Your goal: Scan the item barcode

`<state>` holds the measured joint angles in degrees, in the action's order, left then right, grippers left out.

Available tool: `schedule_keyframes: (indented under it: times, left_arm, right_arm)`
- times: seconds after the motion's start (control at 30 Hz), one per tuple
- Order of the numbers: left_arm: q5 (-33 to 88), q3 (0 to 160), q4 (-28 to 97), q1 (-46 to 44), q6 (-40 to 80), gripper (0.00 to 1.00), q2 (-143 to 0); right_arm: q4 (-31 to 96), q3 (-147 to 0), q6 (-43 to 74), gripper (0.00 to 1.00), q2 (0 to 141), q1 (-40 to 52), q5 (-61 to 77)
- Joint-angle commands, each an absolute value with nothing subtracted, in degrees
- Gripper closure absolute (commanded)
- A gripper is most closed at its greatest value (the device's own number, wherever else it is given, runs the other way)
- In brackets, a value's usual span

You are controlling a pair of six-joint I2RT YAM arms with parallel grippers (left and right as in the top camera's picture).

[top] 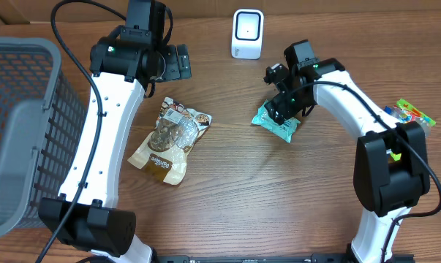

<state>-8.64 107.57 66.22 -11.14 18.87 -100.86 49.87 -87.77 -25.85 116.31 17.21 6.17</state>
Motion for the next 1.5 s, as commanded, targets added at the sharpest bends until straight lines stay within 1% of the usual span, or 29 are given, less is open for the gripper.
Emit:
schedule_keyframes:
  times: [0.0, 0.1, 0.23, 0.33, 0.37, 0.4, 0.43, 0.53, 0.57, 0.63, 0.67, 0.7, 0.83, 1.0, 1.07, 1.2, 1.27, 1.37, 1.47]
  left_arm:
    - [-8.97, 108.49, 66.19, -10.9, 17.58, 0.0, -100.01]
    - [-8.97, 108.49, 66.19, -10.9, 17.58, 0.01, -100.01]
    - [-8.97, 108.49, 66.19, -10.9, 17.58, 0.0, -100.01]
    - [-8.97, 108.49, 66.19, -10.9, 17.58, 0.0, -100.01]
    - [-8.97, 108.49, 66.17, -10.9, 17.58, 0.0, -100.01]
    - [-8.97, 108.49, 66.19, -10.9, 17.58, 0.0, -100.01]
    - [-8.97, 108.49, 66.19, -10.9, 17.58, 0.0, -100.01]
    - [-8.97, 108.49, 66.17, -10.9, 17.58, 0.0, -100.01]
    - [-8.97, 108.49, 66.19, -10.9, 17.58, 0.0, -100.01]
    - [-8.97, 108.49, 66.17, -10.9, 17.58, 0.0, -100.01]
    - [-8.97, 108.49, 66.19, -10.9, 17.58, 0.0, -100.01]
    - [-8.97, 108.49, 66.17, -10.9, 17.58, 0.0, -100.01]
    - [-8.97, 108.49, 66.19, -10.9, 17.58, 0.0, -100.01]
    - [-8.97, 108.49, 66.19, -10.9, 17.58, 0.01, -100.01]
    - [-8.97, 108.49, 66.19, -10.9, 17.58, 0.01, -100.01]
    - [-8.97, 108.49, 66.19, -10.9, 17.58, 0.0, -100.01]
    - [-8.97, 108.49, 66.19, -10.9, 17.58, 0.0, -100.01]
    - [-8.97, 108.49, 66.19, -10.9, 17.58, 0.0, -100.01]
    - [-8.97, 108.49, 66.19, -10.9, 17.58, 0.0, -100.01]
  right_arm:
    - [46.5, -84.53, -28.99, 0.07, 116.07, 17.3, 7.16]
    - [43.46, -81.56, -28.95, 0.07, 116.07, 17.3, 7.51]
    - [43.13, -79.92, -28.73, 0.07, 116.07, 17.3, 9.17]
    - [43.35, -79.81, -28.27, 0.13, 116.07, 17.3, 11.11]
    - [43.35, -79.81, -28.05, 0.2, 116.07, 17.3, 12.16]
    - [43.38, -79.81, -27.44, 0.32, 116.07, 17.3, 13.1]
    - [43.38, -79.81, -26.24, 0.41, 116.07, 17.3, 13.19]
    - [43.62, -79.81, -22.68, 0.6, 116.07, 17.3, 13.19]
    - [43.79, -79.81, -22.13, 0.64, 116.07, 17.3, 13.19]
    - [44.25, -79.83, -22.02, 0.78, 116.05, 17.3, 13.41]
    - [44.45, -79.96, -22.0, 0.89, 116.03, 17.3, 13.89]
    - [44.75, -80.34, -22.0, 0.95, 115.92, 17.3, 15.14]
    - [47.9, -83.9, -21.69, 0.96, 115.28, 17.32, 18.92]
    - [52.84, -92.97, -20.38, 0.96, 113.69, 17.96, 18.9]
    - [53.04, -97.17, -16.82, 0.96, 113.58, 18.55, 17.04]
    - [52.07, -105.23, -10.44, 0.97, 113.84, 20.6, 6.63]
    - [52.27, -110.04, -9.26, 0.97, 114.85, 21.34, 2.35]
    - [52.38, -116.88, -8.36, 0.97, 117.38, 21.47, 1.61]
    - [51.2, -123.5, -7.64, 0.97, 121.86, 21.47, 4.45]
